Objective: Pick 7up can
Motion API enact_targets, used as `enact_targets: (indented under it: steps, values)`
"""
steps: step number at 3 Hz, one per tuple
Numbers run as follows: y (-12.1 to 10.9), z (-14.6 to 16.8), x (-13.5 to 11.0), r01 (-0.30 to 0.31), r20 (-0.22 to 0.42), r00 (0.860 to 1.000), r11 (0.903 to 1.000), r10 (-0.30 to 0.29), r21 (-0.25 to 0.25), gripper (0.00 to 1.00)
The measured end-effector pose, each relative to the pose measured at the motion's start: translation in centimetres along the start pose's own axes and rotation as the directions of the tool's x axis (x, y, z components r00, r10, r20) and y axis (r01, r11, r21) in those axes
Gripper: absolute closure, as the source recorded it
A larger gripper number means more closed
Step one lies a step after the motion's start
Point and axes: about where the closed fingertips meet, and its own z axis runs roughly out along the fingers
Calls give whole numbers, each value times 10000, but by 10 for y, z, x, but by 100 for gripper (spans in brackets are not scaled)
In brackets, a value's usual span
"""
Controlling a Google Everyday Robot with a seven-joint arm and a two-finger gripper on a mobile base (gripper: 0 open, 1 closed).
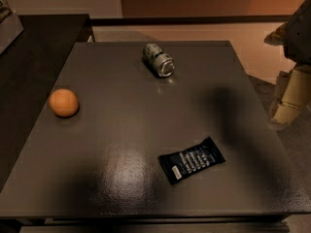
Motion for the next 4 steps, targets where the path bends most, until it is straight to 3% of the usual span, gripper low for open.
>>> enact_targets:
  steps: [1, 2, 3, 4]
  values:
    - [-2, 0, -1, -49, 96, 9999, 10000, 49, -16, 0]
    - [-14, 11, -5, -315, 624, 9975, 9993, 329, -219, 0]
    - [-35, 30, -16, -815, 1334, 9873, 9959, 860, -386, 0]
    - [-59, 45, -29, -1457, 1633, 9751, 9885, 1504, -406, 0]
